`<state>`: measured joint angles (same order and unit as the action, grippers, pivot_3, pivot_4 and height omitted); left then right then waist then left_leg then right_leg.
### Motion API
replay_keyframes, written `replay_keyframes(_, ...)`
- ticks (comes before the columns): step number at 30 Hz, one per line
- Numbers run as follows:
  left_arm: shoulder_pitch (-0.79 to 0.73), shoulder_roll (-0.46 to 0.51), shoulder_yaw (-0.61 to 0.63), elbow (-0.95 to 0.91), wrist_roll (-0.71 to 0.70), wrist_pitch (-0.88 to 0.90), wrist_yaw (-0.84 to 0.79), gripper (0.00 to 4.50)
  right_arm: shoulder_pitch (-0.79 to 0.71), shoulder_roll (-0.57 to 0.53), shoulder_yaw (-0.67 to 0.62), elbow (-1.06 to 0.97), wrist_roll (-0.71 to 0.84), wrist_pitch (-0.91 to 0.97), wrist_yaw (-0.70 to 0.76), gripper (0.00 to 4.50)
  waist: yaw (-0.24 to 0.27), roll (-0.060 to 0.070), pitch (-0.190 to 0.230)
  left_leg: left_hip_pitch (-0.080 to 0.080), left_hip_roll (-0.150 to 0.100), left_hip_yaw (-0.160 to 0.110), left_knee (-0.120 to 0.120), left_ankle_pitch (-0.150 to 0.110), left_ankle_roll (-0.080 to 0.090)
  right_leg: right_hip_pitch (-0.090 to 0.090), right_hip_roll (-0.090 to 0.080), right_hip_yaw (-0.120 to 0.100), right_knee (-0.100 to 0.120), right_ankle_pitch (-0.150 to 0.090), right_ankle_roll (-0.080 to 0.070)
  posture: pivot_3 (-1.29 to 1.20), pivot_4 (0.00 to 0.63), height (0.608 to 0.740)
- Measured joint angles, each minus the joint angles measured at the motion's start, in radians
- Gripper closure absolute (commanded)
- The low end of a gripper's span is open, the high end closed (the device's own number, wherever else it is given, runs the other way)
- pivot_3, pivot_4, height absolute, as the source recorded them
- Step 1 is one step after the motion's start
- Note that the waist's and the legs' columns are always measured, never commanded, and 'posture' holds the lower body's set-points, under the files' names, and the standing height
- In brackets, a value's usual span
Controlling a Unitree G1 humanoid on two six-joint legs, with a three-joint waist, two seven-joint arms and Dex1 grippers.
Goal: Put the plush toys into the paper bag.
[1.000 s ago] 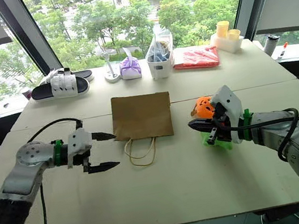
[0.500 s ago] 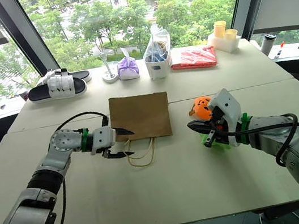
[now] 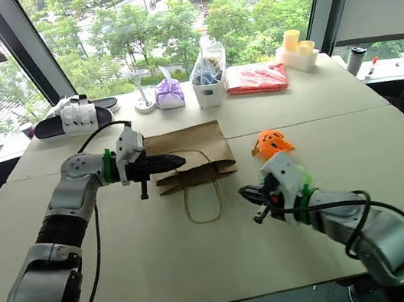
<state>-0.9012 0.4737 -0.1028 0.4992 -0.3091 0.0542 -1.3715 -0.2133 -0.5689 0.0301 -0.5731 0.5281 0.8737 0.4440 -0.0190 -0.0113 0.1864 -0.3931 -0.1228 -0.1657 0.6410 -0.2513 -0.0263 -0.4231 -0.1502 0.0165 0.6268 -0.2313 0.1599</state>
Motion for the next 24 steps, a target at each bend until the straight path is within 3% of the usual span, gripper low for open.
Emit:
replay_keyframes(8,0.017,0.0,0.01,-0.139,-0.052,0.165,0.034,4.48,-0.187,0.248,0.17,0.302,-0.203,-0.162,-0.124,4.5,-0.001,0.0,0.0,0.0,0.0,-0.001,0.004,0.0,-0.001,0.0,0.001,0.0,0.003,0.0,0.0,0.0,0.15,0.74)
replay_keyframes(16,0.035,0.004,0.05,-0.249,-0.114,0.292,0.104,4.48,-0.336,0.413,0.216,0.697,-0.347,-0.374,-0.154,4.5,-0.003,0.0,0.0,0.0,0.0,-0.001,0.003,0.002,-0.004,-0.001,0.001,0.001,0.004,0.0,0.0,0.0,0.15,0.74)
replay_keyframes(19,0.025,-0.004,0.091,-0.273,-0.147,0.342,0.163,4.48,-0.355,0.44,0.233,0.809,-0.401,-0.418,-0.171,4.5,-0.003,0.0,0.0,0.0,0.0,-0.002,0.002,0.003,-0.005,-0.002,0.001,0.001,0.004,0.0,0.0,0.0,0.15,0.74)
replay_keyframes(24,-0.088,-0.011,0.197,-0.224,-0.191,0.385,0.292,4.48,-0.341,0.444,0.233,0.812,-0.427,-0.443,-0.155,4.5,-0.002,0.0,0.0,0.0,0.0,-0.001,0.003,0.003,-0.006,-0.002,0.001,0.001,0.004,0.0,0.0,0.0,0.15,0.74)
